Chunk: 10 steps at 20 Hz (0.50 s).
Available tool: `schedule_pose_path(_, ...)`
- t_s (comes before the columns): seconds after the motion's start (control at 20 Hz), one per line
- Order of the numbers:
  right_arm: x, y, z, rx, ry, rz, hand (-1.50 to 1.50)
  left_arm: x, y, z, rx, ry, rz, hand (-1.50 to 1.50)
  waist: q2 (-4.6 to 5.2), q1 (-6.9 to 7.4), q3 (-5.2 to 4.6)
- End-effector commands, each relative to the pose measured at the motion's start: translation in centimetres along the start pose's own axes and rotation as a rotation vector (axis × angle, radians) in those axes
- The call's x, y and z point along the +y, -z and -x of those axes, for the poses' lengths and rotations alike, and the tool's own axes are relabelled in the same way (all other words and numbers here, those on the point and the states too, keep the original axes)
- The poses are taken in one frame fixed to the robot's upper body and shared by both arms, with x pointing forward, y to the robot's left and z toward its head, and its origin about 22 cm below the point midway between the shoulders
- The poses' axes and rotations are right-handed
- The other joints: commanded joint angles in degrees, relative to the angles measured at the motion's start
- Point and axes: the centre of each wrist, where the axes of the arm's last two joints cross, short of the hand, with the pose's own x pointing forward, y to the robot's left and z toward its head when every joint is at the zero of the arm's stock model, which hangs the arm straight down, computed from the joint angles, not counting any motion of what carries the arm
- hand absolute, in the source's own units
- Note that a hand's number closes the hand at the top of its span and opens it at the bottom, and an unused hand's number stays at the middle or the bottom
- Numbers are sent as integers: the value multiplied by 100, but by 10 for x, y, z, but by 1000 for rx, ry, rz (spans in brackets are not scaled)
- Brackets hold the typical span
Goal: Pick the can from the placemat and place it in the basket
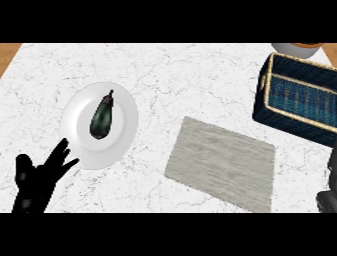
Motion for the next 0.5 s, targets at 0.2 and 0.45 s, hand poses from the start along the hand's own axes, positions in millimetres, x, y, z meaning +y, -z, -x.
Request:
schedule_pose_path(0.2,-12,47,28,83,-102,-15,150,-12,-7,21,63,-4,-8,0,31,29,-35)
schedule_pose_path(0.45,8,69,59,117,-40,-35,150,-1,-4,29,91,8,19,0,49,60,-35)
